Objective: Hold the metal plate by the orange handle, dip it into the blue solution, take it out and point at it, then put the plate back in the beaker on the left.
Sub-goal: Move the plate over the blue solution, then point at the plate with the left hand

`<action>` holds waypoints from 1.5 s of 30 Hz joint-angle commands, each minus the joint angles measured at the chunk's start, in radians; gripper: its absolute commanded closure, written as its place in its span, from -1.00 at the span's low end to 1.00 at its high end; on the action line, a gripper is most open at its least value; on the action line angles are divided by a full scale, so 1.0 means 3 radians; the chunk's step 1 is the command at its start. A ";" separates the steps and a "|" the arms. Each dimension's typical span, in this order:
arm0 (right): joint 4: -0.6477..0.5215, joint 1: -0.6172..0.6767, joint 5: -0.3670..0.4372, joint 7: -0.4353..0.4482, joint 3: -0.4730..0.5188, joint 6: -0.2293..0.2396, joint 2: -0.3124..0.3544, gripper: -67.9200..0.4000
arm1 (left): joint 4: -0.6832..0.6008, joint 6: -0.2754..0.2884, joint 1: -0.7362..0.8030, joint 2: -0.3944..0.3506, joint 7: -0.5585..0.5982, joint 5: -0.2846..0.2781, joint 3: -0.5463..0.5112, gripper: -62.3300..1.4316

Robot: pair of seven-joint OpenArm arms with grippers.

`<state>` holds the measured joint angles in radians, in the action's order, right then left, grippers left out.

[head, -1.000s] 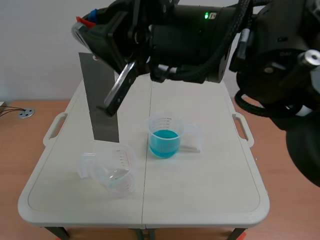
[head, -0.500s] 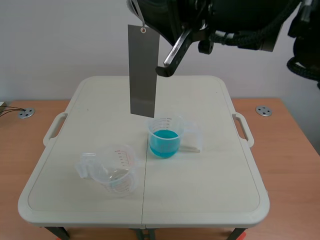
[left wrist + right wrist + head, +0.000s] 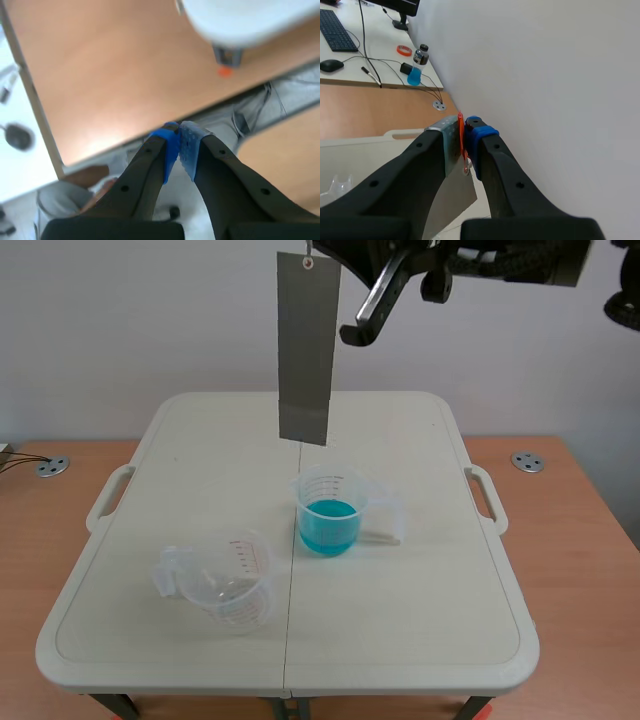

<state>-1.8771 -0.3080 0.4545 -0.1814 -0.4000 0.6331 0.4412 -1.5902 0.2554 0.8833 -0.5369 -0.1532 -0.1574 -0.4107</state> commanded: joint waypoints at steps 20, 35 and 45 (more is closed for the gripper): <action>0.0839 -0.0406 0.0083 0.0394 0.0048 0.0235 0.0024 0.95 | -0.0619 0.0534 -0.0871 -0.0161 0.0146 -0.0488 0.0215 0.86; 0.1134 -0.0423 0.0080 0.0581 0.0045 0.0340 0.0005 0.95 | -0.0582 0.0617 -0.1925 -0.0135 -0.0042 -0.0420 0.1331 0.86; 0.1143 -0.0423 0.0081 0.0629 0.0042 0.0341 0.0001 0.95 | -0.0312 0.0613 -0.2538 0.0112 -0.0278 -0.0130 0.1865 0.86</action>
<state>-1.5253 -0.4065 0.4644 -0.0074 -0.3985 0.7403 0.4404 -1.6962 0.4450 0.1333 -0.5144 -0.2436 -0.1982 0.1516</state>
